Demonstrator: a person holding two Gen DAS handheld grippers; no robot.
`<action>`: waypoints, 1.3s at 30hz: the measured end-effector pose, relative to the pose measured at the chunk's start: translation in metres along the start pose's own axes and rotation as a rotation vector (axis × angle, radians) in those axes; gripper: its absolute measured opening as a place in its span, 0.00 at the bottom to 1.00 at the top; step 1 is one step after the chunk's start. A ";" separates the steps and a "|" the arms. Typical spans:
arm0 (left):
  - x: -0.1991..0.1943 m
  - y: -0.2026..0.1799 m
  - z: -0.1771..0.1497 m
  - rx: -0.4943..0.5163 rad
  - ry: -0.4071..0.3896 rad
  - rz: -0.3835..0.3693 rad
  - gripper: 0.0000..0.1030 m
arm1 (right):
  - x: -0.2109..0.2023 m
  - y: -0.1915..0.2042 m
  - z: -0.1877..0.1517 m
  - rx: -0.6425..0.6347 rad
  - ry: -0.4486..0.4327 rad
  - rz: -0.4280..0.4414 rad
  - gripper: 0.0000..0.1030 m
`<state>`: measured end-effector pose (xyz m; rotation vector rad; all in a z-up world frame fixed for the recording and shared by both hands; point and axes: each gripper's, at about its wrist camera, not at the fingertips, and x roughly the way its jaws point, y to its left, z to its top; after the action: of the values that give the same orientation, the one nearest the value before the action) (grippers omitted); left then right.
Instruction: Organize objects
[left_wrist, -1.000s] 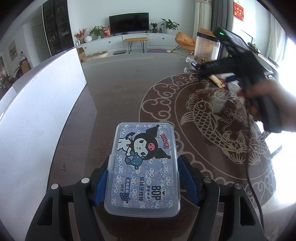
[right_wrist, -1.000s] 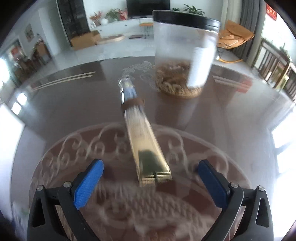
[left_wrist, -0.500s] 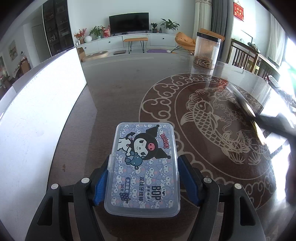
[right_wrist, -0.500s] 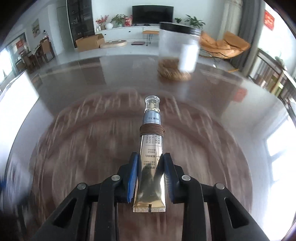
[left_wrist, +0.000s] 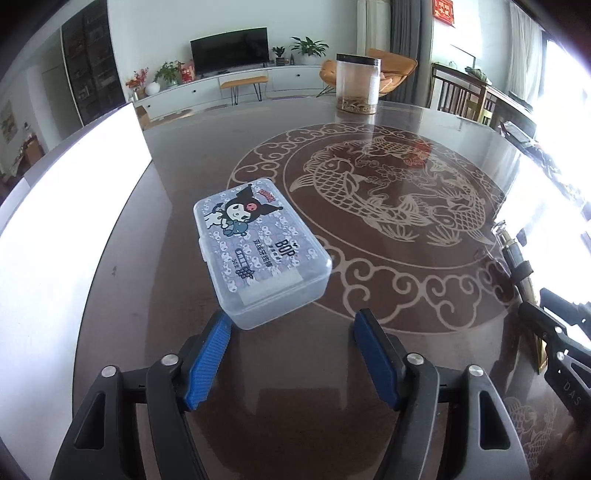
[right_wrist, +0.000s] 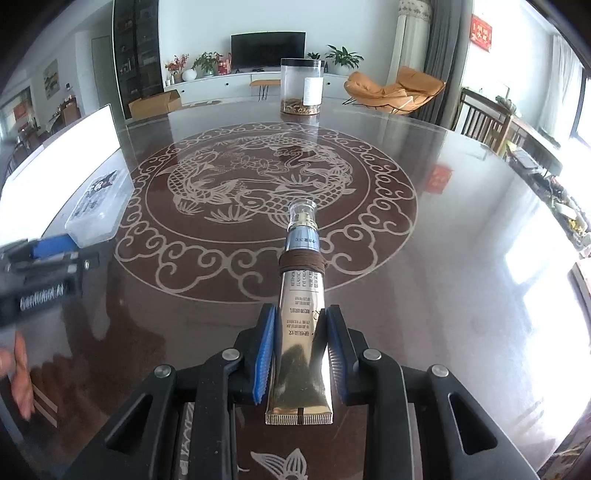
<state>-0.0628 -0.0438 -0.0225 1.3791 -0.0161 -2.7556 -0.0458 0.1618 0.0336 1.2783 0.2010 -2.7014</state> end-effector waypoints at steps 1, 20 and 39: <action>0.002 0.004 0.002 -0.023 0.012 0.007 0.90 | -0.001 -0.001 0.000 -0.004 0.000 -0.009 0.45; 0.012 0.010 0.000 -0.053 0.050 -0.002 1.00 | 0.014 -0.012 0.000 0.053 0.083 0.019 1.00; 0.006 0.033 0.021 -0.221 0.108 -0.256 1.00 | 0.015 -0.013 0.001 0.052 0.083 0.020 1.00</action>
<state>-0.0817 -0.0770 -0.0137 1.5603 0.4866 -2.7642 -0.0585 0.1729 0.0232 1.4012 0.1268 -2.6561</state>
